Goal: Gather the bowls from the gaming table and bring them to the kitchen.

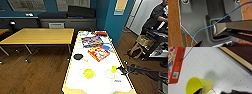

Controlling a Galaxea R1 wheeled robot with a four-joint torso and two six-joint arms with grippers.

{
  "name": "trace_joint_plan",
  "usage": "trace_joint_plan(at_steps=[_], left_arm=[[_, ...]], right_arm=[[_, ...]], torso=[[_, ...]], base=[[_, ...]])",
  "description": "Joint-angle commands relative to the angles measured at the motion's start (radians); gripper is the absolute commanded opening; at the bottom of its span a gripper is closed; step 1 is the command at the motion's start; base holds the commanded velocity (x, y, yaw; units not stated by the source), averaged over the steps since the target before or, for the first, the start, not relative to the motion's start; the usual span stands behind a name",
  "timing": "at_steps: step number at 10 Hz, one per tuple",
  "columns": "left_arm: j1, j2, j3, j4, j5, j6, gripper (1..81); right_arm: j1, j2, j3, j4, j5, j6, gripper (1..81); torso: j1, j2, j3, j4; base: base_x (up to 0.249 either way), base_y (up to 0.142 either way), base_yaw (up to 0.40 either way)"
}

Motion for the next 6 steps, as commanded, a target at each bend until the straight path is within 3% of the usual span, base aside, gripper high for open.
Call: trace_joint_plan(at_steps=[1, 6], left_arm=[[-0.015, 0.003, 0.004, -0.008, 0.061, 0.001, 81.1], [-0.015, 0.003, 0.004, -0.008, 0.061, 0.001, 81.1]], right_arm=[[0.112, -0.023, -0.009, 0.052, 0.011, 0.003, 81.1], [0.132, -0.017, 0.029, 0.056, 0.016, 0.003, 81.1]], torso=[[0.000, 0.000, 0.000, 0.000], [0.000, 0.000, 0.000, 0.000]], base=[[0.000, 0.000, 0.000], [0.000, 0.000, 0.000]])
